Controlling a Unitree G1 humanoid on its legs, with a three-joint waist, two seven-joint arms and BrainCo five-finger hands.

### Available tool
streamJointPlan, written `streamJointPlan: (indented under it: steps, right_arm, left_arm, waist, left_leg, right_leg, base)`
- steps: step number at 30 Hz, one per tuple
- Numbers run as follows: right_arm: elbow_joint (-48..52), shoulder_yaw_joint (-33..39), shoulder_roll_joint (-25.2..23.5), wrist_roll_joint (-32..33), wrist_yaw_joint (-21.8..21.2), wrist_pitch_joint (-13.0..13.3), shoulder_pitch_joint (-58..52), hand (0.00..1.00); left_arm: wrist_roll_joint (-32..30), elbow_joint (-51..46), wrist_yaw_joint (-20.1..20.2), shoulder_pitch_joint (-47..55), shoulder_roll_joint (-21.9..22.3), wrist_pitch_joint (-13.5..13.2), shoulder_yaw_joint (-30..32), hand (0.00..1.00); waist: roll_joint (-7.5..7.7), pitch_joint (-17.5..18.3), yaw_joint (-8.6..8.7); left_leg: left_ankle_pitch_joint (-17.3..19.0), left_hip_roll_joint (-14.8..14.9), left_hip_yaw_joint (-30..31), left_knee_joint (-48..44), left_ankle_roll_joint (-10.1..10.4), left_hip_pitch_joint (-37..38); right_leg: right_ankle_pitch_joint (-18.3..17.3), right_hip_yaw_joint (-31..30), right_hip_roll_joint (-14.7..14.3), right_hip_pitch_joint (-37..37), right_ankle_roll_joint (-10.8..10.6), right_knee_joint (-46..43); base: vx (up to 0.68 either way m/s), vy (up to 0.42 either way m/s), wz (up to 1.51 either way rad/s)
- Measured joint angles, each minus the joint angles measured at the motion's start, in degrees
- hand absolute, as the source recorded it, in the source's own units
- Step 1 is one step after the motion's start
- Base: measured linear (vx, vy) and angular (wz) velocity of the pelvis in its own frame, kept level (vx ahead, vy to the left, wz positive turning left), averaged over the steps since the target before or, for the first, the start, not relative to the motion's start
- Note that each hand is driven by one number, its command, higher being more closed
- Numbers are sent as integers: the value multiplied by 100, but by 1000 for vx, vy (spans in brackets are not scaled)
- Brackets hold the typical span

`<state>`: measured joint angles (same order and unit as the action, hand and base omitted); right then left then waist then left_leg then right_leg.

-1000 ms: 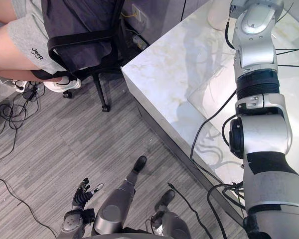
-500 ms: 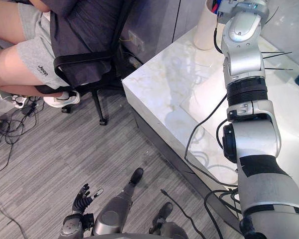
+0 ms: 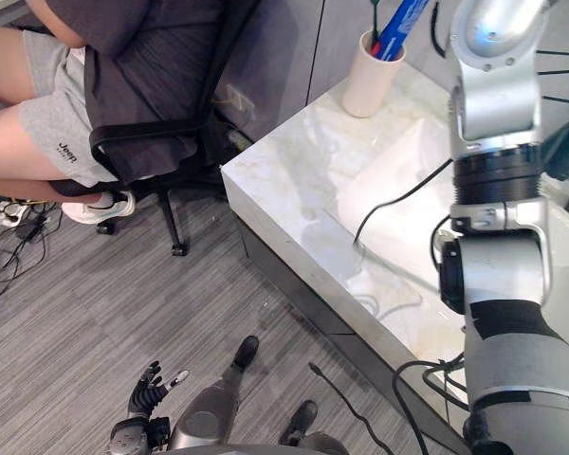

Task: Organize washtable

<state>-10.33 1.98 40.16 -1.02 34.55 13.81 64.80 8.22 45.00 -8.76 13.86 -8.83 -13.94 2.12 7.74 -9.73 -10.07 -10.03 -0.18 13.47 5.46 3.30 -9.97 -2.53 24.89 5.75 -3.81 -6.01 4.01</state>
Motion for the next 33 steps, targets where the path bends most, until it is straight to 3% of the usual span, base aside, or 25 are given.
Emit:
streamJointPlan:
  steps: [2, 7, 9, 10, 14, 19, 21, 23, 27, 28, 30, 33]
  right_arm:
    - [521, 673, 335, -131, -5, 111, -920, 0]
    - [961, 2763, 306, -317, 23, 243, -3095, 0]
    - [964, 3583, 73, -310, 28, 236, -3953, 0]
    - [964, 3809, -28, -308, 26, 234, -4205, 0]
    - [960, 4736, -1245, -276, 51, 183, -5983, 0]
    - [908, 4759, -2922, -143, 18, -109, -7517, 0]
    - [497, 4720, -3605, 197, 3, -212, -8025, 0]
    - [-1, 4496, -3948, 606, -66, -267, -8233, 0]
    - [-1320, 3773, -4453, 1415, -605, -291, -8305, 0]
    - [-1835, 3506, -4498, 1646, -841, -306, -8307, 0]
    - [-2584, 3297, -4488, 1944, -1431, -356, -8296, 0]
    - [-3116, 3166, -4488, 2076, -1851, -408, -8274, 0]
  left_arm:
    - [-6, 63, -2, 81, 20, 21, 88, 0]
    - [-166, 282, -7, 152, 84, 51, 322, 0]
    - [-220, 283, -3, 175, 91, 66, 362, 0]
    - [-228, 283, -3, 178, 102, 76, 400, 0]
    - [-299, 281, -4, 239, 240, 127, 757, 0]
    - [-424, 212, -4, 236, 534, 186, 1141, 0]
    - [-424, 139, 0, 238, 684, 226, 1143, 0]
    - [-424, 100, 3, 228, 781, 236, 1117, 0]
    - [-400, 109, 10, 112, 844, 246, 1049, 0]
    - [-374, 114, 13, 77, 847, 246, 947, 0]
    - [-366, 155, 99, -16, 867, 243, 867, 0]
    - [-368, 204, 112, -44, 876, 243, 853, 0]
  waist:
    - [32, 178, 119]
    - [43, 470, 392]
    - [28, 572, 602]
    - [27, 603, 629]
    - [24, 835, 958]
    - [-69, 969, 942]
    - [-114, 1009, 934]
    - [-159, 1034, 935]
    - [-297, 996, 931]
    - [-268, 977, 928]
    - [-350, 969, 912]
    - [-382, 959, 911]
  left_leg:
    - [33, 7, -129, 4, 6, 52]
    - [90, 12, -421, 27, -54, 181]
    - [112, 15, -542, 44, -61, 198]
    - [119, 17, -565, 43, -65, 205]
    - [195, 49, -804, 14, -95, 353]
    - [334, 135, -1097, 15, -84, 638]
    - [403, 153, -1217, 15, -57, 795]
    - [438, 169, -1272, 16, -51, 855]
    - [528, 224, -1474, 45, -55, 990]
    - [545, 225, -1501, 46, -65, 1037]
    - [564, 205, -1523, 48, -83, 1058]
    - [591, 179, -1530, 49, -97, 1072]
  right_leg:
    - [-2, -111, 26, 12, -3, -12]
    - [-22, -383, 128, 107, 0, -100]
    - [-9, -493, 150, 149, -11, -106]
    - [-3, -514, 155, 154, -18, -104]
    - [50, -746, 169, 137, -32, -105]
    - [-34, -764, 219, 42, -57, -230]
    - [-132, -648, 280, -35, -43, -369]
    - [-159, -605, 312, -34, -42, -464]
    - [-173, -474, 363, -65, -36, -551]
    - [-176, -472, 375, -91, -37, -576]
    - [-186, -474, 410, -108, -48, -585]
    - [-202, -474, 427, -122, -73, -584]
  base:
    - [-48, 34, -23]
    - [-23, 39, -39]
    - [4, 26, -29]
    - [24, 14, -25]
    - [61, -1, -31]
    - [26, -18, -31]
    - [7, -11, -12]
    - [-5, 0, -13]
    - [-28, -6, -23]
    - [-19, -9, -8]
    - [-2, -1, -2]
    - [40, 6, 0]
